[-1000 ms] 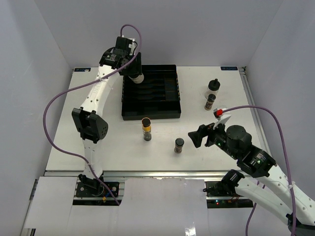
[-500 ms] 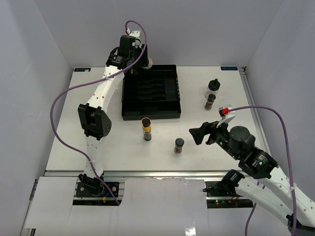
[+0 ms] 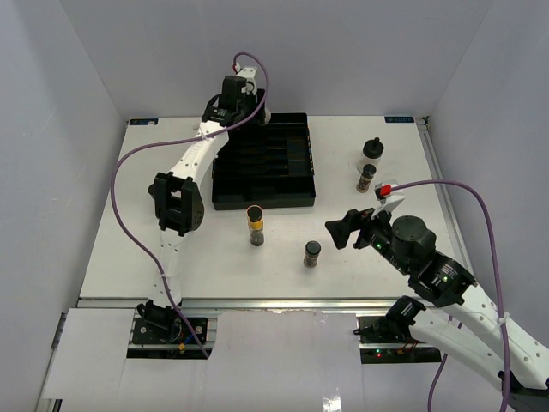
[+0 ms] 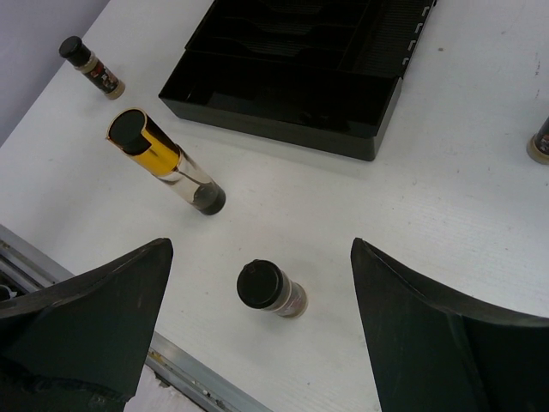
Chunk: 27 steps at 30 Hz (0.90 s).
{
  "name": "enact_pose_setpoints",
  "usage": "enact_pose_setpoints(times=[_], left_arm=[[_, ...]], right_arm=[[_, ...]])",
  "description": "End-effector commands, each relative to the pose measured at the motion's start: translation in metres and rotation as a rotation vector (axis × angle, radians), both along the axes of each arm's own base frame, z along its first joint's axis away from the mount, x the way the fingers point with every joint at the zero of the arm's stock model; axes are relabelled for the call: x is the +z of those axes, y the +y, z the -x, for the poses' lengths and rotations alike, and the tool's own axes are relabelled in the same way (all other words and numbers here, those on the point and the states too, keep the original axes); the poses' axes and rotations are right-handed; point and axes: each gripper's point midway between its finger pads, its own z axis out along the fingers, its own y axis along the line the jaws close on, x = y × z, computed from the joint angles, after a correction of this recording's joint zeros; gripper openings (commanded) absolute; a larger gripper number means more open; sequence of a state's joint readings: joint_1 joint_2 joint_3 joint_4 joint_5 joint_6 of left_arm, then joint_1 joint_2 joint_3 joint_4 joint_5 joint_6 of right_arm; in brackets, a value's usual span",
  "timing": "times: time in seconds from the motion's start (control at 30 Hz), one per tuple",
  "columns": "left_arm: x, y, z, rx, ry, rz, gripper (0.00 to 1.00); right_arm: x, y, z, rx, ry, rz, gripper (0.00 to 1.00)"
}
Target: Organize the condiment bottles
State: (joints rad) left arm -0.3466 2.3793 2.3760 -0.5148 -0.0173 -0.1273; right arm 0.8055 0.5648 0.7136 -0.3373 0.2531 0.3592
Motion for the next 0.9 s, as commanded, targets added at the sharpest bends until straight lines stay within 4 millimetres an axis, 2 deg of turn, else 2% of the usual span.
enact_pose_setpoints(times=[0.0, 0.43, 0.6, 0.67, 0.87], left_arm=[[0.077, -0.007, -0.019, -0.015, -0.244, 0.047, 0.00], [0.042, -0.008, -0.041, -0.011, -0.271, -0.011, 0.00], [0.035, -0.012, -0.033, -0.027, -0.254, -0.032, 0.00], [0.061, -0.010, -0.026, -0.016, -0.310, -0.053, 0.00], [0.110, -0.009, -0.001, -0.007, -0.348, -0.099, 0.00]], right_arm=[[0.011, 0.002, -0.007, -0.020, -0.042, -0.032, 0.91], [0.007, 0.002, -0.014, -0.045, -0.045, -0.009, 0.91], [0.004, 0.001, -0.018, -0.058, -0.051, 0.006, 0.91], [0.001, 0.001, -0.019, -0.061, -0.048, 0.017, 0.91], [-0.006, 0.000, -0.019, -0.064, -0.037, 0.033, 0.91]])
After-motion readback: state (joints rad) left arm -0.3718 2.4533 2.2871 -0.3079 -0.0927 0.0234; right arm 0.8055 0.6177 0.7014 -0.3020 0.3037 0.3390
